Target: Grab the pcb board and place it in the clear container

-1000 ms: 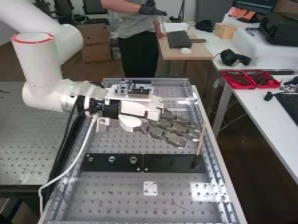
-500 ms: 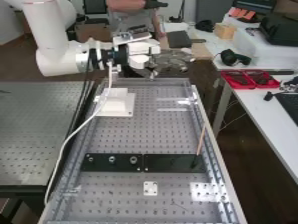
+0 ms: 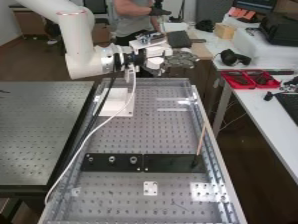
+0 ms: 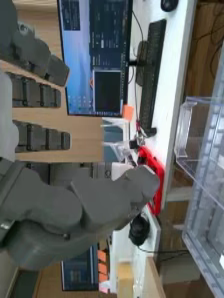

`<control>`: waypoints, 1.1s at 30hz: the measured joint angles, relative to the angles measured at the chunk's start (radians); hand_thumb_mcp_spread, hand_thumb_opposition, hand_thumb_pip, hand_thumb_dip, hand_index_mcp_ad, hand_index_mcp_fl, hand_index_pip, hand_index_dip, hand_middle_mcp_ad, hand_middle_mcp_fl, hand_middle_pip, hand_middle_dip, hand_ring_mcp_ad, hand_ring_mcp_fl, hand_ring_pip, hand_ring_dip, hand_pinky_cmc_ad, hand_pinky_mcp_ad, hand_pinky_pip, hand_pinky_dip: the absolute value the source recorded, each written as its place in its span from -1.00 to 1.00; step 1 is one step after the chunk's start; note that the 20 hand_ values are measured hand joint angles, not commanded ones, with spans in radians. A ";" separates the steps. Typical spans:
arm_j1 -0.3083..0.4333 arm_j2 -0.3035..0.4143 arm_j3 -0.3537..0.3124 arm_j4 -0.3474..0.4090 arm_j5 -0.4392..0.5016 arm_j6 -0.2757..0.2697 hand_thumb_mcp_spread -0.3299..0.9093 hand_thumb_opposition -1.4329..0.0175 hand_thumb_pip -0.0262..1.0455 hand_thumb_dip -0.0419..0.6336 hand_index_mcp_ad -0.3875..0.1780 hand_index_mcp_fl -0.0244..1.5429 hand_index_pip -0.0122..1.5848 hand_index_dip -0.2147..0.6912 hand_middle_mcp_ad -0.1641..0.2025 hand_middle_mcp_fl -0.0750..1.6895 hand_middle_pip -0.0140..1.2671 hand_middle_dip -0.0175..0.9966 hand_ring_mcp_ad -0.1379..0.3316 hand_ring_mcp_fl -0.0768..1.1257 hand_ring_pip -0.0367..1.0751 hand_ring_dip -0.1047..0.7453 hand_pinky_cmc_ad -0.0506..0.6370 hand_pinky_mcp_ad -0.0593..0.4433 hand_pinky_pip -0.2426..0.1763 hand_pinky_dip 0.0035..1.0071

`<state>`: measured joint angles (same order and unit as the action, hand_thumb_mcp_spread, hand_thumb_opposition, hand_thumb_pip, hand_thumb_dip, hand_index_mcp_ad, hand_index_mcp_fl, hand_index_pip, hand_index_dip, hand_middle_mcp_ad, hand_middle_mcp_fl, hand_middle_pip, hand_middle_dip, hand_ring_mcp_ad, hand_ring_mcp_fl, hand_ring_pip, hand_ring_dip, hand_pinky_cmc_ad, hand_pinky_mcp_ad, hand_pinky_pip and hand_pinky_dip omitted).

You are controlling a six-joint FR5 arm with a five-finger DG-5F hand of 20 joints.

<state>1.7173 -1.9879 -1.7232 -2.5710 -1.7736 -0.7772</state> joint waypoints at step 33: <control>0.015 -0.177 0.108 -0.123 0.087 0.019 0.31 -0.33 0.29 -0.12 -0.11 -0.73 0.89 -0.24 0.07 -0.85 -0.76 -0.72 0.39 -0.88 -0.77 -0.74 0.06 -0.05 -0.20 -0.44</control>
<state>1.7328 -2.1649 -1.6148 -2.6943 -1.6870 -0.7583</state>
